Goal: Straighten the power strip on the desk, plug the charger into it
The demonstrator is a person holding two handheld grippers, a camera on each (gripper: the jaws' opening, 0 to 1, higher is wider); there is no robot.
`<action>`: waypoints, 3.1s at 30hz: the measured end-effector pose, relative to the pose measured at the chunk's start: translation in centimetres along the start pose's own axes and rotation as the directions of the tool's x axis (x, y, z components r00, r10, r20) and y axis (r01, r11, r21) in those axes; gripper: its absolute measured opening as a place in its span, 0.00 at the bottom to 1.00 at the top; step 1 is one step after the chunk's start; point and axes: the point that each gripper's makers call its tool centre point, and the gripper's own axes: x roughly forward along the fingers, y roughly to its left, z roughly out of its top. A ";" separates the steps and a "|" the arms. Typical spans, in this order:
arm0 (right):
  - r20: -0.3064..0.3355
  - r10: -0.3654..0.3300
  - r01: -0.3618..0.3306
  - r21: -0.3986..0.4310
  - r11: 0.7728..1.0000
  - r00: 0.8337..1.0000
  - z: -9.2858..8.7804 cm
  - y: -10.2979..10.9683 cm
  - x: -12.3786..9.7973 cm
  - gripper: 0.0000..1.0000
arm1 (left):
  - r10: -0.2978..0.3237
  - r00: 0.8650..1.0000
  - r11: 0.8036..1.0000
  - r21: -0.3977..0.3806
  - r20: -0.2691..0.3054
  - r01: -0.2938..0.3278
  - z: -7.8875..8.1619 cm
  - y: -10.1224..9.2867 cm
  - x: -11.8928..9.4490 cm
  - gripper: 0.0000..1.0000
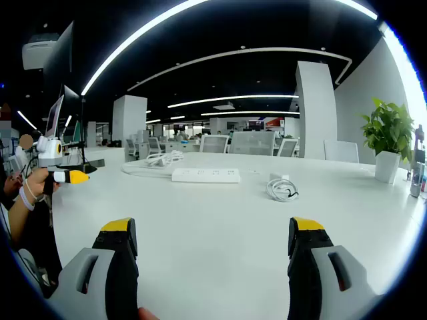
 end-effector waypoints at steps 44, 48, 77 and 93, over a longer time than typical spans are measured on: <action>-0.025 0.023 -0.024 -0.013 1.000 0.999 -0.6 -0.9 1.2 0.93 | -0.071 0.996 0.991 0.107 -0.050 0.076 3.1 -0.8 4.9 0.99; -0.031 0.033 -0.034 -0.015 0.999 0.999 -0.8 -0.7 1.4 0.93 | -0.094 0.993 0.984 0.143 -0.068 0.103 4.1 -1.1 6.1 0.99; -0.047 0.036 -0.037 -0.017 0.999 0.998 -1.3 -1.0 2.0 0.93 | -0.117 0.948 0.875 0.421 -0.295 0.239 6.7 -2.2 15.2 0.99; -0.050 0.023 -0.024 -0.032 0.999 0.998 -0.6 -1.6 2.3 0.93 | -0.090 0.903 0.771 0.545 -0.420 0.330 8.0 -2.0 19.4 0.99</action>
